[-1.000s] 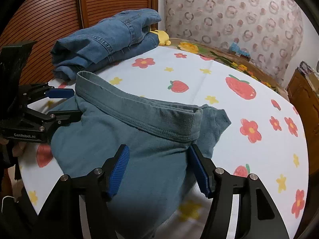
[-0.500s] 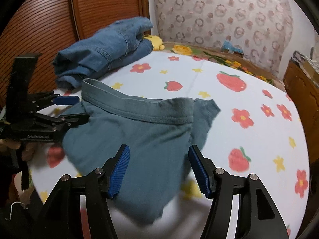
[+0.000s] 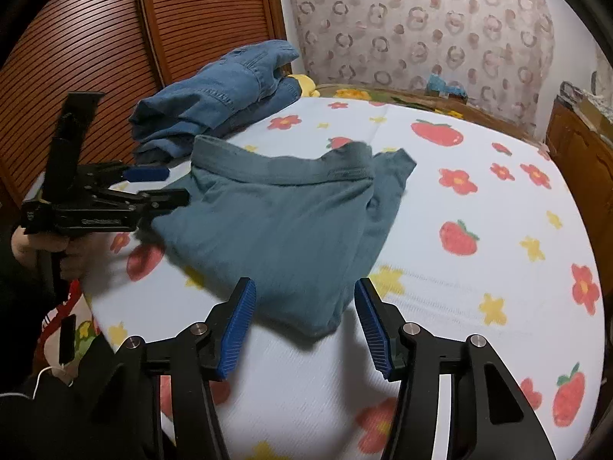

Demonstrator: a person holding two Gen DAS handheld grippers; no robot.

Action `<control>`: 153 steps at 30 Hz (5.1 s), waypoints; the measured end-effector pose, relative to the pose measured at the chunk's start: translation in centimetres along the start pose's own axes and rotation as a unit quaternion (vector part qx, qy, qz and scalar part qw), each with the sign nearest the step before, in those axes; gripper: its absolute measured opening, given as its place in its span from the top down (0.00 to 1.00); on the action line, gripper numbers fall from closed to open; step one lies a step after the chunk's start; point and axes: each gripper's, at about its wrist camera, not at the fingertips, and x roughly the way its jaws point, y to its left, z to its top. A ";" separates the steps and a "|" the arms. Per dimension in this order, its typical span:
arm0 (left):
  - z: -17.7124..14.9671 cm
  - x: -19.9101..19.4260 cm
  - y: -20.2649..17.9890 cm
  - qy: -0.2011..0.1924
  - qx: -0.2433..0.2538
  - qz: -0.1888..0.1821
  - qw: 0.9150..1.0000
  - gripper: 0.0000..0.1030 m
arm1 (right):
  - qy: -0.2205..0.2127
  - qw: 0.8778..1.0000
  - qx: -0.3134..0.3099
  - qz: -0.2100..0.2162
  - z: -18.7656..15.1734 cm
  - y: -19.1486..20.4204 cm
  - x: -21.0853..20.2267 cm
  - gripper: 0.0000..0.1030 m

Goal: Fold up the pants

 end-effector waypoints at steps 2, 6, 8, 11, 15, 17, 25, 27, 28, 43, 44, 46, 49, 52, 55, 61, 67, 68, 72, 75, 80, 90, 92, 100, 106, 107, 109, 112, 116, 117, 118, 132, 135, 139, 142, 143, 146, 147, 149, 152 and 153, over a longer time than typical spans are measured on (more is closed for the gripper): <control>-0.7 -0.8 0.0 -0.004 -0.002 -0.007 1.000 0.29 | 0.004 1.000 -0.004 0.002 -0.3 0.2 0.0 0.46; -2.2 -1.8 0.0 -0.005 -0.007 -0.017 1.000 0.32 | 0.008 1.000 -0.007 0.002 -0.8 0.4 0.1 0.46; -2.8 -1.8 0.0 0.000 -0.010 -0.027 1.000 0.38 | 0.010 1.000 -0.009 -0.003 -1.0 0.3 0.3 0.49; -3.2 -1.6 -0.1 0.005 -0.011 -0.034 0.999 0.45 | 0.008 1.000 -0.014 -0.012 -0.8 0.3 0.4 0.55; -3.2 -1.4 -0.3 0.004 -0.011 -0.046 0.999 0.56 | 0.005 1.000 -0.021 -0.006 -0.6 0.5 0.7 0.72; -3.2 -1.4 -0.6 0.003 -0.006 -0.050 0.999 0.62 | 0.000 1.000 -0.022 0.000 -0.7 0.5 0.8 0.85; -3.4 -1.4 -0.7 0.002 -0.008 -0.047 0.999 0.67 | -0.034 0.999 0.007 -0.009 -0.9 -1.2 -1.3 0.92; -3.4 -1.5 -0.7 0.001 -0.007 -0.047 0.999 0.67 | -0.031 0.999 0.015 -0.011 -1.1 -1.5 -1.3 0.92; -3.3 -1.4 -0.7 0.001 -0.008 -0.047 0.999 0.67 | -0.024 1.000 0.016 -0.012 -1.2 -1.6 -0.9 0.92; -2.6 -2.3 -0.5 -0.002 -0.019 -0.043 0.999 0.67 | -0.014 0.999 0.033 0.016 -1.5 -2.1 -1.2 0.91; -2.4 -2.5 -0.5 -0.005 -0.019 -0.041 0.999 0.65 | -0.014 0.999 0.033 0.014 -1.5 -2.0 -1.3 0.90; -1.7 -2.9 -0.5 -0.011 -0.022 -0.033 0.999 0.54 | -0.016 0.999 0.030 0.010 -1.4 -2.0 -1.6 0.87; -0.8 -3.2 -0.4 -0.020 -0.022 -0.029 0.999 0.48 | -0.019 1.000 0.025 0.004 -1.4 -2.0 -2.1 0.87; 0.0 -3.4 -0.6 -0.026 -0.018 -0.024 0.999 0.42 | -0.023 1.000 0.021 -0.003 -1.2 -2.1 -2.6 0.86; 0.6 -3.2 -0.9 -0.029 -0.012 -0.019 0.999 0.40 | -0.028 0.999 0.019 -0.014 -1.0 -2.2 -3.2 0.85; 1.2 -2.2 -1.2 -0.021 -0.011 -0.010 1.000 0.23 | -0.040 0.999 0.020 -0.026 -0.4 -2.3 -3.8 0.74; 1.2 -1.4 -1.6 -0.016 -0.007 -0.012 1.000 0.23 | -0.041 0.998 0.015 -0.034 0.0 -2.3 -3.4 0.52; 1.2 -1.4 -1.6 -0.015 -0.006 -0.014 1.000 0.23 | -0.041 0.998 0.015 -0.035 0.1 -2.3 -3.2 0.51; 1.3 -1.2 -1.7 -0.014 -0.003 -0.017 1.000 0.23 | -0.038 0.999 0.014 -0.036 0.7 -2.5 -2.4 0.49; 1.5 -1.1 -1.5 -0.014 -0.007 -0.020 1.000 0.23 | -0.033 0.999 0.015 -0.035 1.4 -2.7 -1.8 0.49; 2.6 -0.7 -1.0 -0.016 -0.015 -0.024 0.999 0.23 | -0.026 0.999 0.002 -0.033 3.0 -2.9 -0.8 0.43; 4.3 1.5 0.1 0.002 -0.024 -0.011 1.000 0.23 | 0.006 1.000 -0.002 -0.011 6.2 -5.0 3.8 0.42; 4.1 2.2 0.5 0.011 -0.030 -0.008 0.999 0.23 | 0.014 1.000 -0.003 -0.005 6.7 -5.4 4.8 0.42; 3.6 4.2 1.8 0.037 -0.055 -0.019 0.998 0.23 | 0.040 0.999 0.001 0.022 7.8 -6.3 8.1 0.42; 3.2 4.1 1.9 0.031 -0.057 -0.025 0.998 0.23 | 0.045 0.998 0.010 0.032 8.2 -6.8 9.0 0.42; 3.2 4.1 1.9 0.031 -0.057 -0.026 0.998 0.23 | 0.045 0.998 0.011 0.032 8.2 -6.8 9.0 0.42; 3.2 4.1 2.0 0.031 -0.057 -0.026 0.998 0.23 | 0.045 0.998 0.013 0.032 8.2 -6.7 8.9 0.42; 3.2 4.1 2.1 0.029 -0.059 -0.028 0.997 0.24 | 0.043 0.999 0.011 0.031 8.2 -6.5 9.0 0.42; 3.2 3.8 2.2 0.024 -0.065 -0.048 0.996 0.37 | 0.041 0.998 0.008 0.040 8.0 -6.3 8.9 0.43; 3.2 3.8 2.2 0.024 -0.065 -0.052 0.996 0.42 | 0.041 0.998 0.008 0.045 8.0 -6.3 9.0 0.43; 3.3 3.8 2.1 0.024 -0.064 -0.055 0.996 0.47 | 0.041 0.998 0.008 0.048 8.0 -6.2 9.0 0.45; 3.9 3.3 1.3 0.015 -0.055 -0.068 0.996 0.76 | 0.043 0.996 0.023 0.081 8.0 -6.4 9.3 0.71; 3.9 3.1 1.1 0.011 -0.054 -0.075 0.996 0.83 | 0.039 0.996 0.025 0.082 8.0 -6.2 9.2 0.75; 4.0 1.9 0.3 0.000 -0.041 -0.079 0.996 0.86 | 0.028 0.996 0.023 0.082 7.9 -5.7 8.3 0.79; 4.1 0.9 0.0 -0.012 -0.038 -0.078 0.996 0.87 | 0.014 0.996 0.021 0.084 7.8 -5.3 7.3 0.81; 4.2 0.6 0.0 -0.015 -0.037 -0.078 0.996 0.87 | 0.010 0.996 0.021 0.084 7.8 -5.2 6.9 0.81; 4.5 -0.5 -0.1 -0.026 -0.036 -0.075 0.996 0.87 | -0.002 0.996 0.018 0.083 7.9 -4.9 5.7 0.81; 4.7 -0.9 -0.1 -0.029 -0.036 -0.074 0.996 0.87 | -0.005 0.996 0.017 0.082 8.0 -4.8 5.4 0.81; 5.4 -1.8 0.0 -0.038 -0.037 -0.073 0.996 0.87 | -0.010 0.997 0.013 0.082 8.6 -4.6 4.5 0.81; 6.4 -2.9 -0.1 -0.052 -0.032 -0.068 0.996 0.87 | -0.025 0.997 -0.001 0.076 9.6 -4.3 3.2 0.82; 6.8 -3.3 0.0 -0.058 -0.031 -0.065 0.996 0.87 | -0.030 0.997 -0.006 0.074 10.0 -4.2 2.9 0.82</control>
